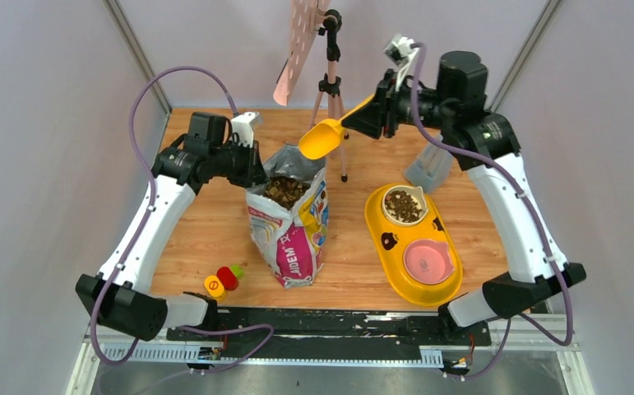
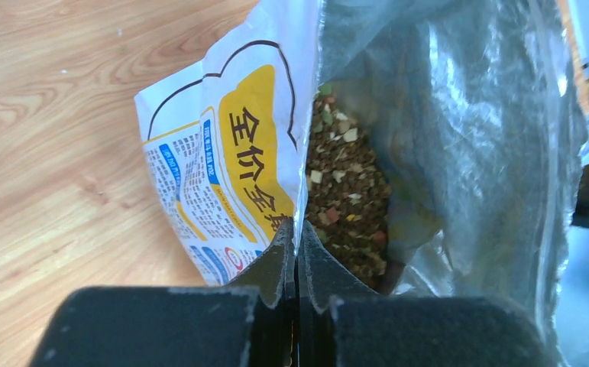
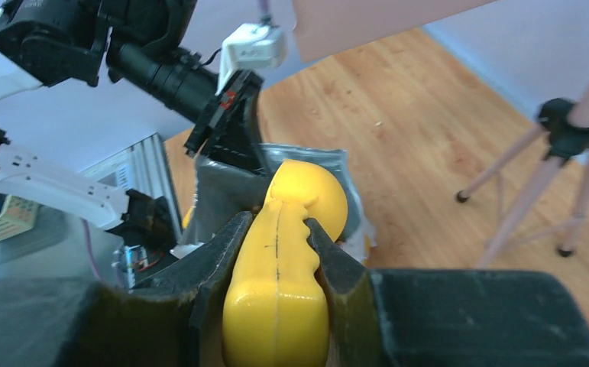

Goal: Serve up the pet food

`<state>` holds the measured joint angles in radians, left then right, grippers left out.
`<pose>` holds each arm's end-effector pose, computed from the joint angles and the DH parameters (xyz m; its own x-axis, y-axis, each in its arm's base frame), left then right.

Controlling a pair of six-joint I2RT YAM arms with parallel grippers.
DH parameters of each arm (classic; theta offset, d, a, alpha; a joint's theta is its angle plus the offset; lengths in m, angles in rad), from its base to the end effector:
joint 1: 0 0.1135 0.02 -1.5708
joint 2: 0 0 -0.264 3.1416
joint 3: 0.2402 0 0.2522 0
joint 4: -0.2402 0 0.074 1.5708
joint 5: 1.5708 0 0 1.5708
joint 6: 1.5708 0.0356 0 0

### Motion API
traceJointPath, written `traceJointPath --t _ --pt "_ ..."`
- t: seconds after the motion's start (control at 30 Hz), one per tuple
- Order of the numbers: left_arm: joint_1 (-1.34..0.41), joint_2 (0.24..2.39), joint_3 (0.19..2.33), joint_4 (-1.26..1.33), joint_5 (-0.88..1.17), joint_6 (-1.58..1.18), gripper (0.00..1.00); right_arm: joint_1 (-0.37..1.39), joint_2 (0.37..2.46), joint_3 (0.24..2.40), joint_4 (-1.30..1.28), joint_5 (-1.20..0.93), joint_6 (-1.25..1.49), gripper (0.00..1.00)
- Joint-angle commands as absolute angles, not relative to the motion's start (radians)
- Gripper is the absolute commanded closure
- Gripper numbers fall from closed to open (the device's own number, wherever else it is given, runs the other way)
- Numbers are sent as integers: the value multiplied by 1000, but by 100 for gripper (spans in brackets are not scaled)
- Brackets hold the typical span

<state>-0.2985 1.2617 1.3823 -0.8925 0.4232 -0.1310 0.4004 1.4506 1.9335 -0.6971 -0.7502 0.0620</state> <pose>0.2365 -0.0881 0.3798 -0.7327 0.1008 -0.6730 0.4576 0.8050 -0.3776 0.2440 0.1296 0.5212 -0.2511 -0.0570 -0.9663 -0.8848 0.4184 0.2052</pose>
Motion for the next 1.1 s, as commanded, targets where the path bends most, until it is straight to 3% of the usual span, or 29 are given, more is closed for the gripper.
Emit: traceJointPath --t 0.0,0.17,0.3,0.57,0.87,1.07 --pt "-302 1306 1577 -691 569 -326 100 476 1517 1986 -670 -719 132 100" --pt "-301 1326 1608 -695 560 -313 100 555 1591 1992 -750 -539 109 100" --pt "-302 1295 1516 -604 651 -387 100 624 1628 1983 -789 -349 93 100" --pt "-302 1291 1471 -463 801 -483 100 696 1719 2023 -871 -187 138 100" --pt "-302 1275 1458 -468 781 -470 100 727 1779 2025 -883 -161 63 100" --pt "-302 1282 1459 -467 773 -465 100 752 1763 1899 -811 -168 -32 100"
